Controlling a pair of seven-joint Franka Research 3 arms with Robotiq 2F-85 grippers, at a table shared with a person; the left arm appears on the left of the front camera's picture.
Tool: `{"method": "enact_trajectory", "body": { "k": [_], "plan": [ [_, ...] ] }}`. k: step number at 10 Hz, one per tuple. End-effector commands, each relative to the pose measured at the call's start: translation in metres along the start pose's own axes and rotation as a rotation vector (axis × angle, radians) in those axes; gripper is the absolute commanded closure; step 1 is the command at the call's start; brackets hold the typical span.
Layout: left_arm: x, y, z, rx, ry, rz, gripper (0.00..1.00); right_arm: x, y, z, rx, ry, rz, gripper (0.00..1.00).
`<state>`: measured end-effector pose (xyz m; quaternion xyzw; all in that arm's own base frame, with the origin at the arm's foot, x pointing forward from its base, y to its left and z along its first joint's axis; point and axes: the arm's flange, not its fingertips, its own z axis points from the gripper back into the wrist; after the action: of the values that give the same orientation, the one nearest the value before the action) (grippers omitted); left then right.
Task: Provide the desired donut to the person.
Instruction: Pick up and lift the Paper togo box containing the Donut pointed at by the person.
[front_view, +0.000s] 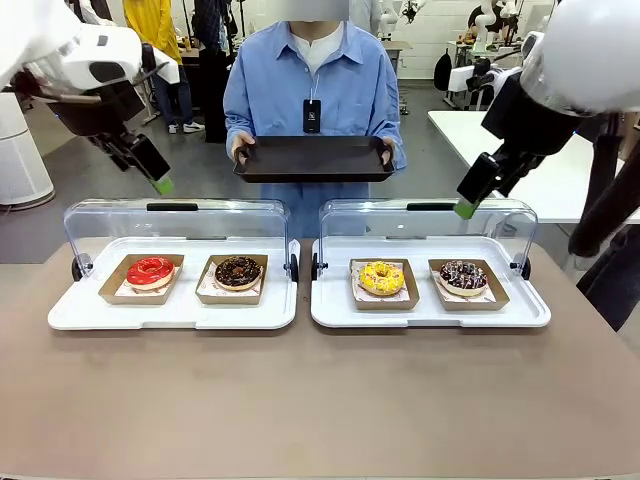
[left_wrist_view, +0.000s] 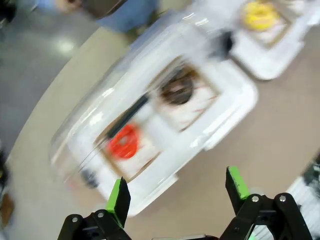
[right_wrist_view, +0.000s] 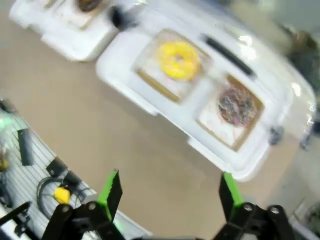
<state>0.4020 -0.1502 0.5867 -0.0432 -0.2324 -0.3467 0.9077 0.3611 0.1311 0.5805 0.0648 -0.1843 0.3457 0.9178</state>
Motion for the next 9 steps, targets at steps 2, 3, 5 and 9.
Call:
{"method": "enact_trajectory", "body": {
  "k": [2, 3, 5, 9],
  "plan": [
    [-0.039, 0.043, 0.039, -0.699, -0.103, -0.227, 0.0, -0.06, -0.066, 0.023, 0.819, -0.243, 0.302, 0.0],
    [-0.049, 0.062, 0.051, -0.804, -0.201, -0.248, 0.0, -0.078, -0.086, 0.027, 0.926, -0.352, 0.357, 0.0],
    [-0.068, 0.107, 0.057, -0.945, -0.348, -0.247, 0.0, -0.106, -0.125, 0.026, 1.058, -0.504, 0.384, 0.0],
    [-0.114, 0.148, 0.056, -0.878, -0.568, -0.36, 0.0, -0.152, -0.171, 0.026, 1.127, -0.649, 0.389, 0.0]
  ]
}}
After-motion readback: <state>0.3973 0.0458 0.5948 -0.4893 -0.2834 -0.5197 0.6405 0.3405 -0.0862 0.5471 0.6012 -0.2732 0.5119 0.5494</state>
